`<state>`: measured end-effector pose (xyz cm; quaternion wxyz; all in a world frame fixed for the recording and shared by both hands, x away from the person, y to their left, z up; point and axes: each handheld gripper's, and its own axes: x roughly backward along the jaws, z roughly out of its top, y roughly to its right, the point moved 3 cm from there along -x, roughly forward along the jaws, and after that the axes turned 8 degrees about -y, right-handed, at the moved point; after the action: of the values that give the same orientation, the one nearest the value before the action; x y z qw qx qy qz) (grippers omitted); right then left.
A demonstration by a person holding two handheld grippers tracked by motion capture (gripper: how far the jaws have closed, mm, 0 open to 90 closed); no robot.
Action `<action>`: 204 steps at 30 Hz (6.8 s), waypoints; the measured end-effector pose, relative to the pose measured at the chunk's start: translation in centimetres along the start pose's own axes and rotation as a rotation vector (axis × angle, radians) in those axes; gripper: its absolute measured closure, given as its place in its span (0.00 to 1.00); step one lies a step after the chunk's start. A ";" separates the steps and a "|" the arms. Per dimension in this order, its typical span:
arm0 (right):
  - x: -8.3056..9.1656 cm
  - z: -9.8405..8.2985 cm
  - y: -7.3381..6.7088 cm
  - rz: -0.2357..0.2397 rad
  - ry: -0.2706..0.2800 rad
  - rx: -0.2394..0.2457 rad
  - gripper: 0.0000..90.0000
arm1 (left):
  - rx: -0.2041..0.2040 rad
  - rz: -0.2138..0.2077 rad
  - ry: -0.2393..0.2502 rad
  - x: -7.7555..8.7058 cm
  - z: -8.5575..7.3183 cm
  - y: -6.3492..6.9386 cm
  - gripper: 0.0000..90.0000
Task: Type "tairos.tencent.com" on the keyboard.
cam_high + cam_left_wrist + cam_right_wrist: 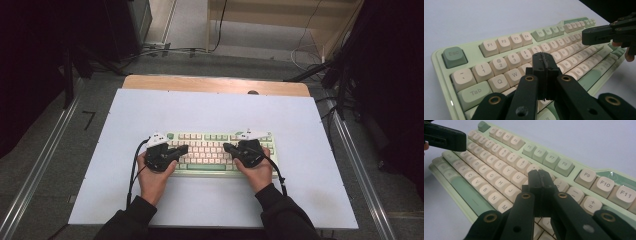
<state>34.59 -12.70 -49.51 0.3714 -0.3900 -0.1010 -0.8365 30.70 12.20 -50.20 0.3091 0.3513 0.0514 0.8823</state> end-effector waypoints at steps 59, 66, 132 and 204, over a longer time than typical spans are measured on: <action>-0.2 -1.1 -2.5 0.056 -0.033 0.054 0.98 | 0.010 0.021 0.002 0.3 0.0 -0.8 1.00; -0.4 -1.1 -2.7 0.059 -0.037 0.061 0.98 | 0.009 0.020 0.003 0.2 0.0 -0.8 1.00; 3.9 -2.5 1.5 0.031 0.077 -0.045 0.47 | 0.049 0.054 0.070 2.7 -0.3 -1.4 0.61; 13.6 -10.9 9.2 -0.218 0.122 -0.227 0.38 | 0.101 0.224 0.091 9.4 -4.6 -3.5 0.31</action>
<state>28.99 -31.59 -48.10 0.2375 -0.3646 -0.0248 -0.9000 24.19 21.07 -49.16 0.1881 0.3295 0.0700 0.9226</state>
